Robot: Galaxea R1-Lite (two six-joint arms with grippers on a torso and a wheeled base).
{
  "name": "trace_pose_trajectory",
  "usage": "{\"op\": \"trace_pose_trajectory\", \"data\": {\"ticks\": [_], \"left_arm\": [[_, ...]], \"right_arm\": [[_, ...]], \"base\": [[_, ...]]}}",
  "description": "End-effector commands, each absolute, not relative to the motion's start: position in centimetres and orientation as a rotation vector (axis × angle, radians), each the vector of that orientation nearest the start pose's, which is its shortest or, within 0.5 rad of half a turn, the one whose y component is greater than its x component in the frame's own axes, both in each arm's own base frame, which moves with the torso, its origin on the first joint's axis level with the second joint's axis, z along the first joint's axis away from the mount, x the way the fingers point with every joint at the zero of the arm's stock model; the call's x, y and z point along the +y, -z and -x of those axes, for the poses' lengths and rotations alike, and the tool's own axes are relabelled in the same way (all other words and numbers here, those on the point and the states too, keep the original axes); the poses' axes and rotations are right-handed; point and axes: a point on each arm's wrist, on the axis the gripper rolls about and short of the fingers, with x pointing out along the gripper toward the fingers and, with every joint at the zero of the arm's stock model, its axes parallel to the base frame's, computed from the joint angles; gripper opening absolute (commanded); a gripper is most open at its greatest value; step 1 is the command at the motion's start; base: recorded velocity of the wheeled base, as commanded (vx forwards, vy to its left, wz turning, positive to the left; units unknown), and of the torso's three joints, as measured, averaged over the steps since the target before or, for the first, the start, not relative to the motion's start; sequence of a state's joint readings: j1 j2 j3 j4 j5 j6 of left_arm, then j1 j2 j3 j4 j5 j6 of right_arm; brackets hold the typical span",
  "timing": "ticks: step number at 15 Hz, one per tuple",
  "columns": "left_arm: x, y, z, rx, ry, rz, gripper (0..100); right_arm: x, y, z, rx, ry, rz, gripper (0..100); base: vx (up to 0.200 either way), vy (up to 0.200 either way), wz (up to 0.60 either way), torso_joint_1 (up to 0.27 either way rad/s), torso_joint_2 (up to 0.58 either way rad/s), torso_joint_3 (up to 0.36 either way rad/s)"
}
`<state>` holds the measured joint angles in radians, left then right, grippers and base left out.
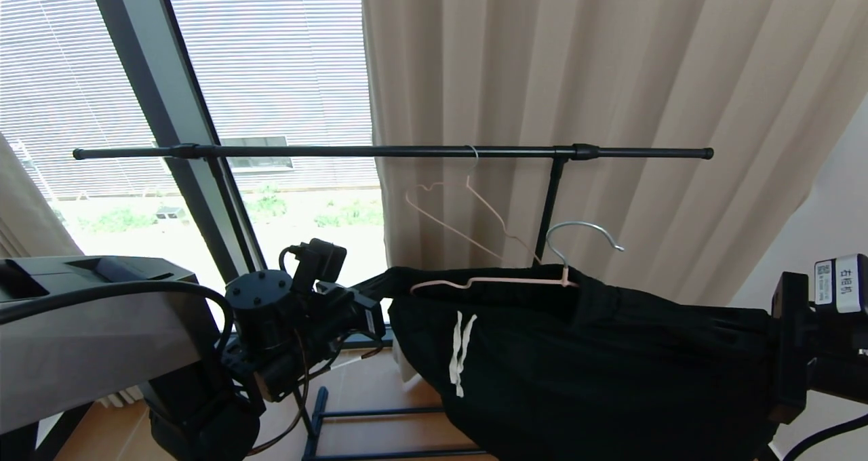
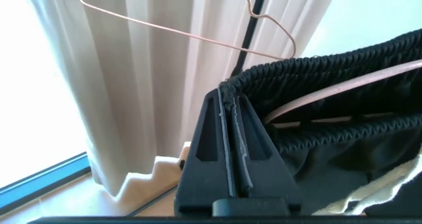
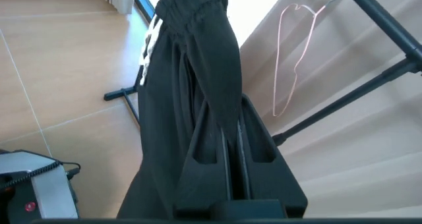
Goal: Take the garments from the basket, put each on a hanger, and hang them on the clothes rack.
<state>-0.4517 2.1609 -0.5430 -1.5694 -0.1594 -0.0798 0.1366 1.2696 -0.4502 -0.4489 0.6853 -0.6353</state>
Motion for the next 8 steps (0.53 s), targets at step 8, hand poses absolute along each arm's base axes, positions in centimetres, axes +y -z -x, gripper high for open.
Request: {"op": "trace_pose_trajectory", "data": {"ticks": [8], "left_arm": [[-14.4,-12.1,-28.4,0.096,0.614,-0.085,0]], "right_arm": [[4.0,-15.5,-17.8,0.163,-0.919,0.520,0]], "base": [[0.000,0.000,0.00,0.000,0.00,0.000]]}}
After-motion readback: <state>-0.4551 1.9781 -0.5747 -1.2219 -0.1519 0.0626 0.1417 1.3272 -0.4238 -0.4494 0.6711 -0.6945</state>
